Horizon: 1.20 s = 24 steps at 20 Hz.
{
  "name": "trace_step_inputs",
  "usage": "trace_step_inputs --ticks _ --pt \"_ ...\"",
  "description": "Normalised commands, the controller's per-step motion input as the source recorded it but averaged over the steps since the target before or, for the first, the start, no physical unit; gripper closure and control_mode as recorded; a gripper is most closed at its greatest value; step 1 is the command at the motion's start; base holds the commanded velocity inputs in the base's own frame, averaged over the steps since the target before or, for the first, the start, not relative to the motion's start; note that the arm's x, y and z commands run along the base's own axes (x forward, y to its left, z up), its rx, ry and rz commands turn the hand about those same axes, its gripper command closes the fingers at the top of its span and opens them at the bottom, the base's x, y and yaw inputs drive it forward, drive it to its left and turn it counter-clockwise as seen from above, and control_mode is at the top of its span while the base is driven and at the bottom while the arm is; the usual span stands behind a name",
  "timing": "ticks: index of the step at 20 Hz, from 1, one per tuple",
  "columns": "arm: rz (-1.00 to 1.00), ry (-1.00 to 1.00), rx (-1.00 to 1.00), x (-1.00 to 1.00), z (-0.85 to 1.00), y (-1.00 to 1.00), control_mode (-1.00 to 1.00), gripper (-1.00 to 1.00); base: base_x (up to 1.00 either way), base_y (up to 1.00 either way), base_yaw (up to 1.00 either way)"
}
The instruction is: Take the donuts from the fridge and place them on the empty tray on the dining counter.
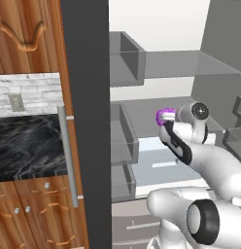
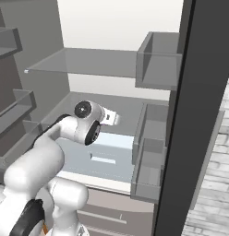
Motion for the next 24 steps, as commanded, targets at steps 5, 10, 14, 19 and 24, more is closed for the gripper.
trace_step_inputs --ticks 5,10,14,19,24 --pt "0.00 -0.03 0.02 -1.00 1.00 0.00 -1.00 1.00 0.00 0.00 0.00" --pt "0.02 0.14 -0.02 -1.00 1.00 0.05 -1.00 1.00 0.00 0.00 0.00" --pt "0.05 0.00 0.00 -1.00 0.57 0.30 -1.00 1.00 0.00 0.00 0.00" --pt "0.00 -0.36 0.07 -1.00 0.16 0.18 -1.00 1.00 0.00 0.00 0.00" --pt "0.03 -0.09 0.00 -1.00 0.59 0.05 -1.00 1.00 0.00 0.00 0.00"
